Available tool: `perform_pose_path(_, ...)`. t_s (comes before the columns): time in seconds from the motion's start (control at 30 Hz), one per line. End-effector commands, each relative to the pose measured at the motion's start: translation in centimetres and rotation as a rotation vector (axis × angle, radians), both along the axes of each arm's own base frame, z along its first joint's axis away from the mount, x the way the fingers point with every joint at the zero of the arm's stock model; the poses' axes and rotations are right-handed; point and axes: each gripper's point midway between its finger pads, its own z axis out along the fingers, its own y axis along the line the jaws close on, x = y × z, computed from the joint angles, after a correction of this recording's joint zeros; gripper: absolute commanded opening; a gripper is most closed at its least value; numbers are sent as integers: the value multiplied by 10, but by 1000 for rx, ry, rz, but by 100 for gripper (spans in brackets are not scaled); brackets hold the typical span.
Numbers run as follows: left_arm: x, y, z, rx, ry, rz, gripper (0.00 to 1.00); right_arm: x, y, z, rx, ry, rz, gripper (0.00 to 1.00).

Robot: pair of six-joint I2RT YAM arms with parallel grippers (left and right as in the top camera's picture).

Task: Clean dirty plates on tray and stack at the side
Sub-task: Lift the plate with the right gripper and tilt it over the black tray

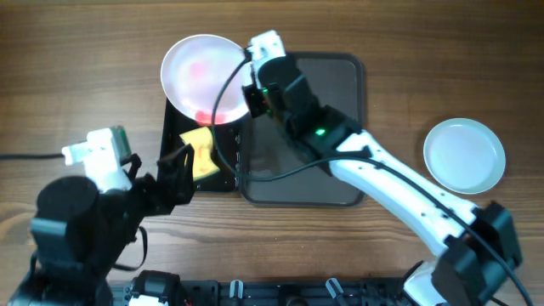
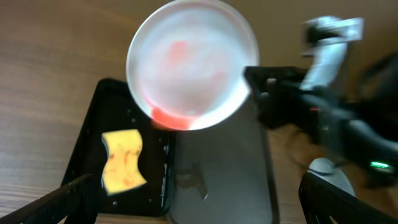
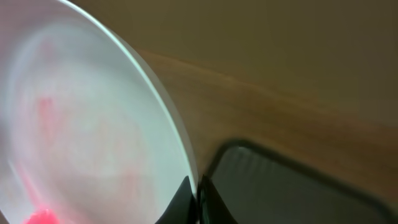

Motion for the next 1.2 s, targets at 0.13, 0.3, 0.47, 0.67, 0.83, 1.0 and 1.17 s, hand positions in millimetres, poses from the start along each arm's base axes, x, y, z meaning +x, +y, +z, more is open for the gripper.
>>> perform_pose_path(0.13,-6,-1,7,-22,-17,-5,100,10,1,23,-299,-244,18,4)
perform_pose_path(0.3,-6,-1,7,-22,-17,-5,100,1,7,33,-417,-322,5,4)
perform_pose_path(0.47,-6,-1,7,-22,-15,-5,100,-3,6,51,-495,-404,-56,4)
perform_pose_path(0.67,-6,-1,7,-22,-15,-5,100,-8,9,75,-532,-497,-105,4)
perform_pose_path(0.83,-6,-1,7,-22,-15,-5,100,-11,11,88,-550,-545,-119,4)
perform_pose_path(1.0,-6,-1,7,-22,-15,-5,100,-15,12,98,-573,-582,-141,4)
perform_pose_path(1.17,-6,-1,7,-22,-15,-5,100,-20,16,102,-576,-597,-143,4)
